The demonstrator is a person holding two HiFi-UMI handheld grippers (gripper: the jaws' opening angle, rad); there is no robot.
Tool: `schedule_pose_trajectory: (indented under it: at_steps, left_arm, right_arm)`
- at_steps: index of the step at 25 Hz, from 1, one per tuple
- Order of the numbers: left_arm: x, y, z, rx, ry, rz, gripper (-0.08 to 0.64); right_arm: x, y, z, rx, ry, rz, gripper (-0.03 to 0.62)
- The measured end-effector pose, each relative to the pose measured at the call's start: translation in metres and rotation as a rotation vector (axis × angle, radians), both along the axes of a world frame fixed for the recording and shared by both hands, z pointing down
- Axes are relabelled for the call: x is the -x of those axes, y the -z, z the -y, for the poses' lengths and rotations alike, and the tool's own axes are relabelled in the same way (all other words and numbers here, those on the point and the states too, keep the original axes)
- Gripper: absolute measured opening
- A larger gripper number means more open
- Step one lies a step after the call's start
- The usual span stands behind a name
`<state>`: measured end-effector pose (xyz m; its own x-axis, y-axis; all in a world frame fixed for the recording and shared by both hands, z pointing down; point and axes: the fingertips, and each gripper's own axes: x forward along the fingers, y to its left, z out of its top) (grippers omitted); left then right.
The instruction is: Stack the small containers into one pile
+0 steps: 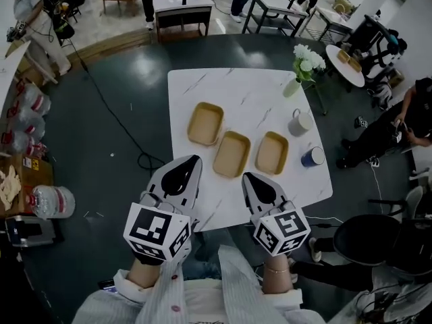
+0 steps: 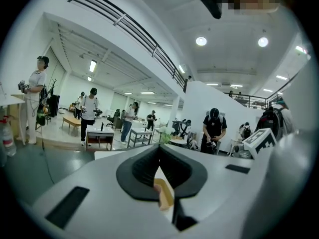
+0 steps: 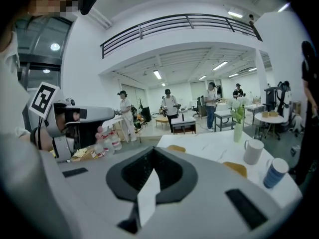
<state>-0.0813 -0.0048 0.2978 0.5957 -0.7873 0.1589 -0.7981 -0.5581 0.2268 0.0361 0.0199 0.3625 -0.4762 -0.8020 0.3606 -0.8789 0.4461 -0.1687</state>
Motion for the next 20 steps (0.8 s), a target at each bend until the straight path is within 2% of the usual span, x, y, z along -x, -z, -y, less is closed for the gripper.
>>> schedule_pose_trajectory:
  at_steps: [14, 20]
  left_arm:
    - [-0.045, -0.01, 0.088, 0.047, 0.147, 0.064, 0.017]
    - [-0.049, -0.027, 0.103, 0.094, 0.167, 0.094, 0.017]
  right_arm:
    - [-0.038, -0.01, 0.105, 0.039, 0.208, 0.015, 0.011]
    - [-0.048, -0.015, 0.123, 0.057, 0.227, 0.02, 0.011]
